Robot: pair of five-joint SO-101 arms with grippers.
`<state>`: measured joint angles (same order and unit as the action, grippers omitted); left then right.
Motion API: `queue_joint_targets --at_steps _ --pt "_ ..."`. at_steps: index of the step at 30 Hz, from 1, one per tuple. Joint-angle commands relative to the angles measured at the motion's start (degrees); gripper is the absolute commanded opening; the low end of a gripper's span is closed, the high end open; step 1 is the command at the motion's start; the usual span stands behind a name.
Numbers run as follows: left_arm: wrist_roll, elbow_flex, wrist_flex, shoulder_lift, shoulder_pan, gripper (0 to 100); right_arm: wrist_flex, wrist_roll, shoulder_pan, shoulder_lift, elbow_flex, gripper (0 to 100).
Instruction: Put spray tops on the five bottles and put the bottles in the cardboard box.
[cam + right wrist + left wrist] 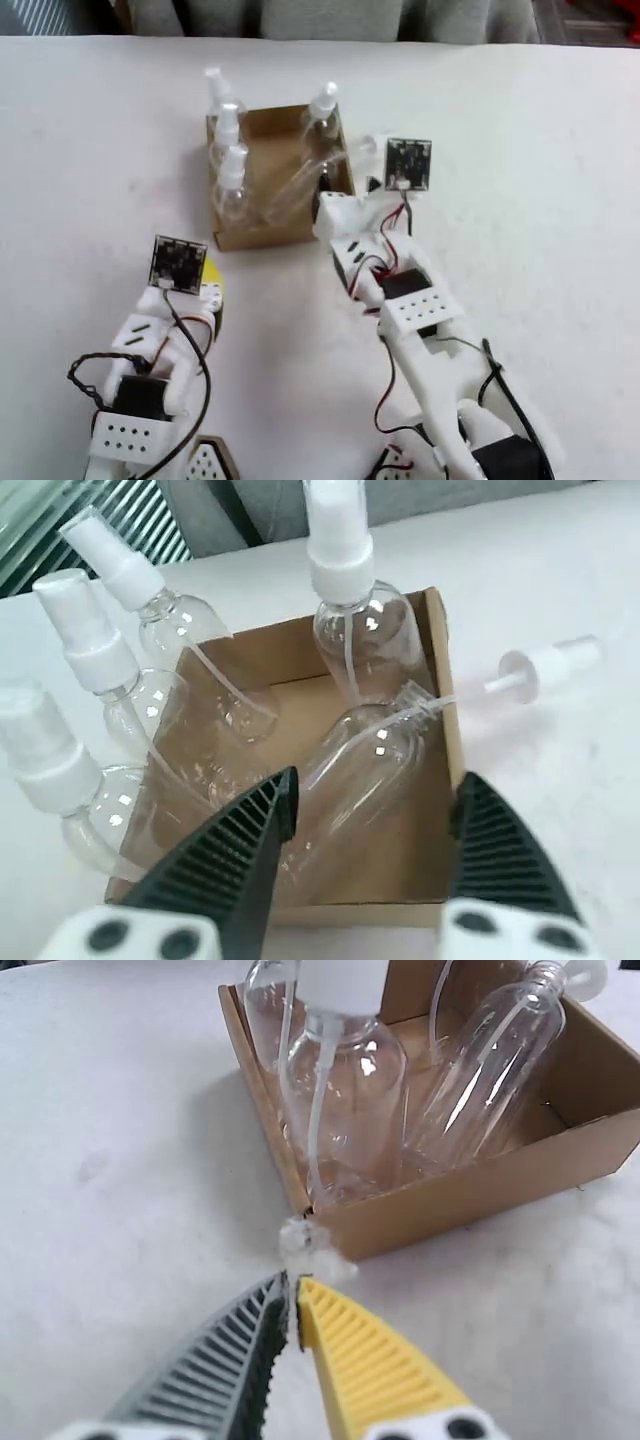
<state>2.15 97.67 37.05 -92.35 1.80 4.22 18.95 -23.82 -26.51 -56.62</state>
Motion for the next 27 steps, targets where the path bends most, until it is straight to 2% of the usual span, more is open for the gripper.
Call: queue_joint_targets --at_steps 1,3,8,15,27 --pt "0.44 -0.26 0.26 0.66 -0.48 2 1.89 0.62 -2.07 -2.07 4.92 3.1" --pt "0.44 -0.26 0.26 0.66 -0.48 2 3.21 0.62 -3.03 -2.07 6.24 2.9" --pt "0.44 -0.26 0.26 0.66 -0.48 2 8.57 2.55 -4.97 -0.31 10.73 10.1" --pt "0.44 -0.26 0.26 0.66 -0.48 2 16.13 7.38 -5.14 11.82 20.75 17.2" --pt "0.44 -0.26 0.26 0.66 -0.48 2 16.40 10.81 -7.69 16.57 23.21 27.7"
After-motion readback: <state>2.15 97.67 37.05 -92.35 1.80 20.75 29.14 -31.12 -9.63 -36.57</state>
